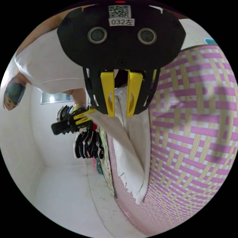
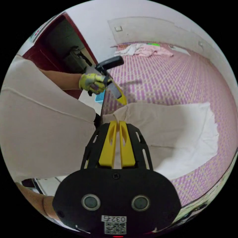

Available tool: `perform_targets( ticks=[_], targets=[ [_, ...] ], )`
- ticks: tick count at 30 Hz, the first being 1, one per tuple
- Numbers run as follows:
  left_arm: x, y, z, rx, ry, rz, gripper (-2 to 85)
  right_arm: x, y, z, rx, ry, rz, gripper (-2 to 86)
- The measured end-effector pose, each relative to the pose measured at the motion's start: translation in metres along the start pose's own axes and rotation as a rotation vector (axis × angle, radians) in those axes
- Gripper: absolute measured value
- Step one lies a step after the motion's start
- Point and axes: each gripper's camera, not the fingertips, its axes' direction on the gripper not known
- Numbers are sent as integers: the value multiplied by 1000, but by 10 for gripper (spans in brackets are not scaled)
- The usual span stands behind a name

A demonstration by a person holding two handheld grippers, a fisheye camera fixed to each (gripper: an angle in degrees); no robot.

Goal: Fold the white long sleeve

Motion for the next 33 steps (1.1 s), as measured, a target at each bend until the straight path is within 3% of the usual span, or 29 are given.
perform_targets(
  ticks=[2,6,17,21,27,33],
  targets=[
    [-18,-13,-6,-22,50,-25,41,-18,2,49,-44,-41,113,-8],
    [-38,-35,-9,-69,99,-41,58,-37,12,55,0,-1,283,-7],
    [-61,-141,6,-86,315,-112,86,-108,80,-100,437,165,526,-7],
    [-71,-175,2,-58,327,-149,87,-139,82,-129,450,217,515,-8],
    [-78,-243,11,-41,301,-191,87,-161,110,-144,517,227,677,-8],
    [-67,-329,32,-45,193,-202,87,-186,134,-184,648,267,775,-8]
  ],
)
